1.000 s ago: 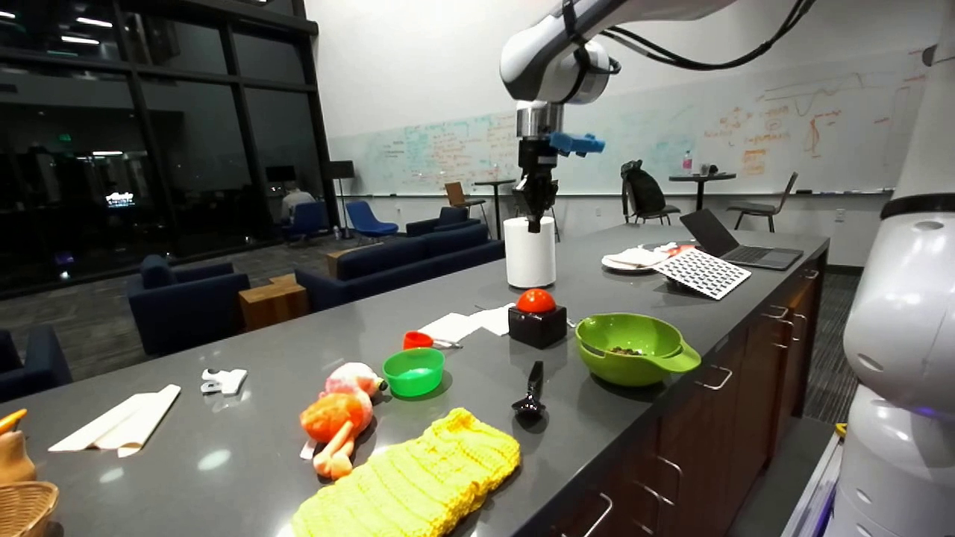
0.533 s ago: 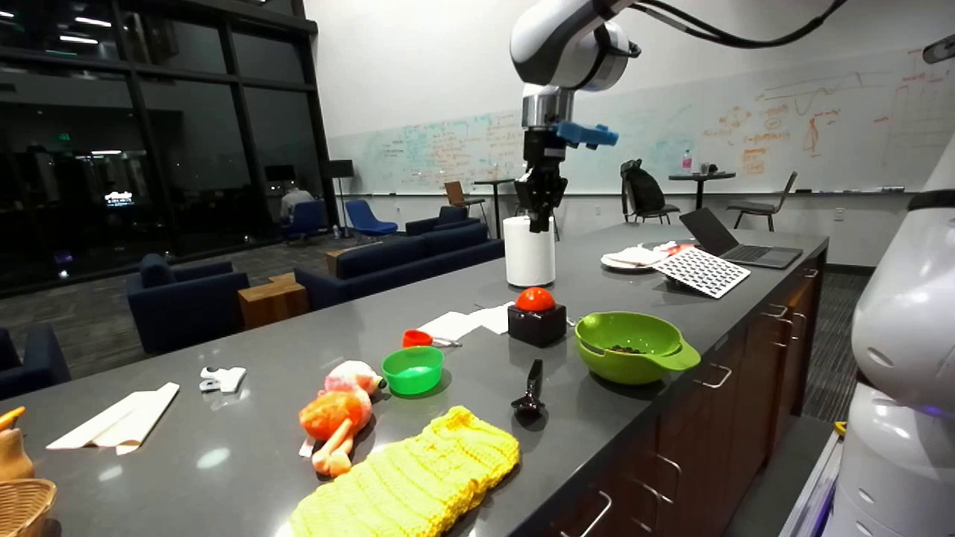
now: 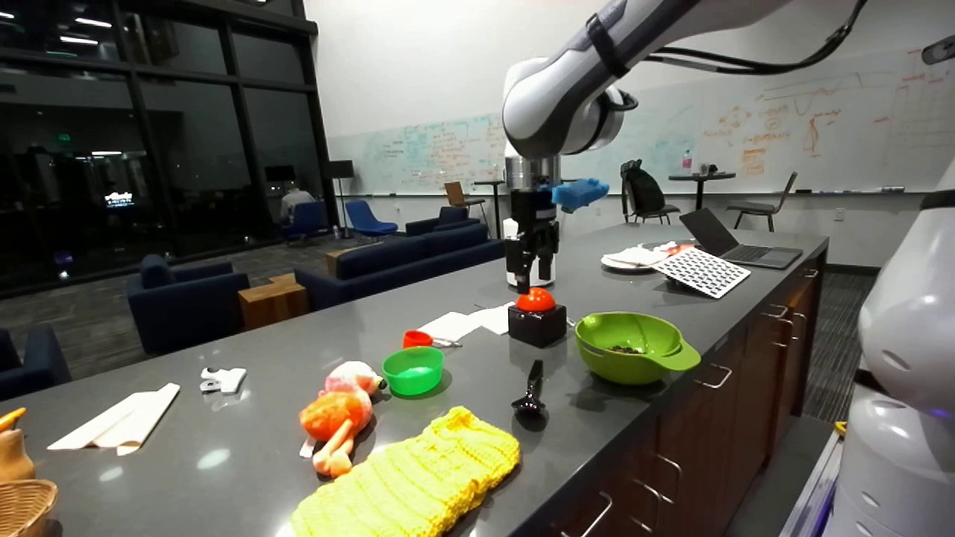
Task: Press the orange button on the black box
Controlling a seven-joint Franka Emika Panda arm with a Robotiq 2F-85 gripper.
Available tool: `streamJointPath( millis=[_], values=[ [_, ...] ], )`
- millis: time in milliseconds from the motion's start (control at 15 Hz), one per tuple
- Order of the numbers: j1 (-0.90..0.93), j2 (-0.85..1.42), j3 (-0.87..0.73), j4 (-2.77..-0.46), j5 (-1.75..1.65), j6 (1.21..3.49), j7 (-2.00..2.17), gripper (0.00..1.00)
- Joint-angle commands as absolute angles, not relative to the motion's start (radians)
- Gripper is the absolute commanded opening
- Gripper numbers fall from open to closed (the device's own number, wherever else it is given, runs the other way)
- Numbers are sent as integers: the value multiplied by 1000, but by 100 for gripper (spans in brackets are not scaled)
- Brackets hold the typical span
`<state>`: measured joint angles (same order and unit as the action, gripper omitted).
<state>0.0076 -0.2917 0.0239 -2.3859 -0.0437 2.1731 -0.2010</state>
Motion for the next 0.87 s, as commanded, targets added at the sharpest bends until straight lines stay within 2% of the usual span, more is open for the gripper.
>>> streamJointPath(
  millis=[0, 333, 800],
  values=[
    [21, -370, 99, -2494, -195, 2257, -51, 100],
    [75, -379, 159, -2512, -218, 2242, 42, 100],
    [121, -345, 157, -2485, -171, 2223, 15, 100]
  ],
)
